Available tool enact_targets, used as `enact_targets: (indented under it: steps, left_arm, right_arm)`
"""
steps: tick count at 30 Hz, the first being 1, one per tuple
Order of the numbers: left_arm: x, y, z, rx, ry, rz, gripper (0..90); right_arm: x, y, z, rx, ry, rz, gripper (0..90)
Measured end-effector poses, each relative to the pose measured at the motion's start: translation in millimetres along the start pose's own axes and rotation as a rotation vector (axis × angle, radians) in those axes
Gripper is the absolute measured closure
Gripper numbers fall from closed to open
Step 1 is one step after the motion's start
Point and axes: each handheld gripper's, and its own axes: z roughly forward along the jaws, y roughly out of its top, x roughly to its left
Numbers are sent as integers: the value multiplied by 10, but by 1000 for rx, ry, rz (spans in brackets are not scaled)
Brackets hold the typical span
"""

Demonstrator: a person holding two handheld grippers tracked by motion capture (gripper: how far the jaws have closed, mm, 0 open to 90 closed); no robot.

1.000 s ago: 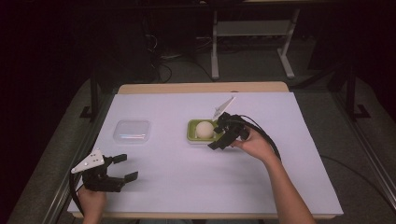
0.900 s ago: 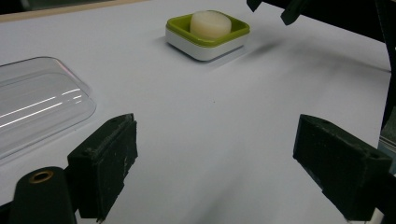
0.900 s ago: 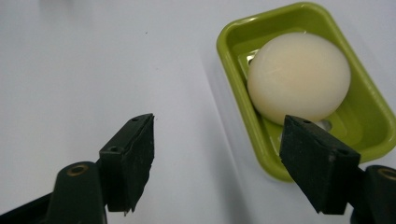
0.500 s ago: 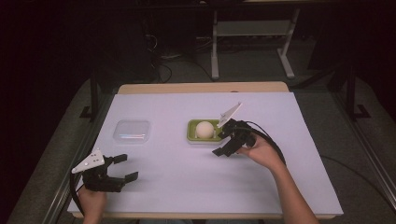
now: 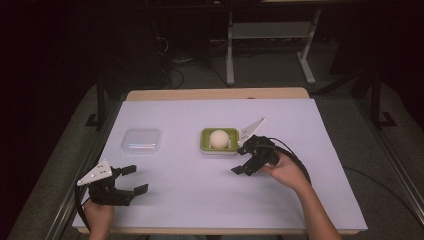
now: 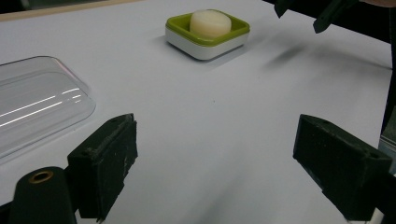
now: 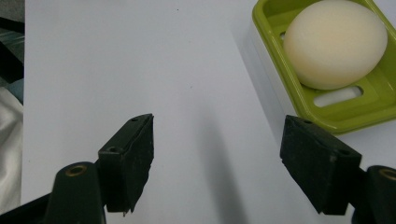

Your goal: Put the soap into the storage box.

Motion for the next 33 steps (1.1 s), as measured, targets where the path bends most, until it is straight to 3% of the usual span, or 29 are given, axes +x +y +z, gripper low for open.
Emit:
enact_targets:
  steps: [33]
  left_arm:
    - [-2, -1, 9, 0, -1, -1, 131]
  right_arm:
    - [152, -385, -107, -21, -8, 53, 252]
